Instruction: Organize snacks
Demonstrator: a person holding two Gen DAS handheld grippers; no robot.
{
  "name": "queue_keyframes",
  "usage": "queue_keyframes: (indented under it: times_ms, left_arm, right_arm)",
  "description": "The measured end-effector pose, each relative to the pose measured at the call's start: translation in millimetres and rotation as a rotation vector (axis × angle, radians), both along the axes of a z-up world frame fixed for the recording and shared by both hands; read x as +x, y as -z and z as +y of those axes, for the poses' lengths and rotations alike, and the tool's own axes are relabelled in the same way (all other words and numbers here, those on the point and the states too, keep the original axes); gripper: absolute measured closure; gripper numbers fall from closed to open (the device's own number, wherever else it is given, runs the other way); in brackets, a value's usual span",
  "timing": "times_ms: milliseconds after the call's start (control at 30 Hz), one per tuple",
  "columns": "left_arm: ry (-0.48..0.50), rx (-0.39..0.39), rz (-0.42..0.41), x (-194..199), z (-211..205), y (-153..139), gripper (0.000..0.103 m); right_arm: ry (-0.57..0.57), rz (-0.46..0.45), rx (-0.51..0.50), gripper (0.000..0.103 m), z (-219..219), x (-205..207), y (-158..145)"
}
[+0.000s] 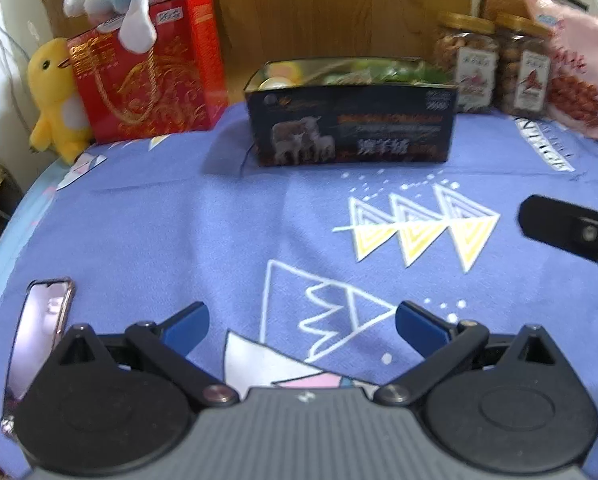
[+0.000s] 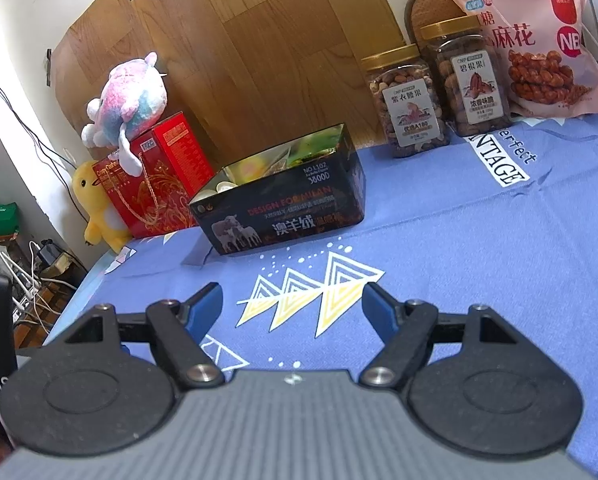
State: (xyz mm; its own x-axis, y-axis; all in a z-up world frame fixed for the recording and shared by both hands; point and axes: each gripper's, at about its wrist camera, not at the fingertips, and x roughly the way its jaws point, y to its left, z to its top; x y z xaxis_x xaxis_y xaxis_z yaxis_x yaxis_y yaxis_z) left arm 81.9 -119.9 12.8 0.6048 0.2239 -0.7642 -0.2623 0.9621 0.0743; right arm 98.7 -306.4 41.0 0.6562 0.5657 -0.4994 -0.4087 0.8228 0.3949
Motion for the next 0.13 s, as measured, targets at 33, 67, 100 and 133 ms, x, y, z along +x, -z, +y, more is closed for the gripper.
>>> queue_keyframes:
  times_ms: [33,67,100,133]
  left_arm:
    - [0.006,0.006,-0.008,-0.4,-0.8,-0.9,0.001]
    - [0.009,0.014,-0.016,-0.5,-1.9,-2.1,0.001]
    - [0.011,0.021,-0.021,-0.4,-2.3,-3.1,0.000]
    - [0.008,0.022,-0.021,0.6,-1.9,-4.0,0.000]
  right_arm:
    - [0.000,-0.001,-0.001,0.024,0.0,0.2,0.0]
    - [0.000,-0.003,-0.002,0.024,0.3,0.1,0.0]
    - [0.001,-0.006,-0.004,0.024,0.3,0.1,-0.1]
    - [0.003,-0.009,-0.006,0.024,0.5,0.2,-0.2]
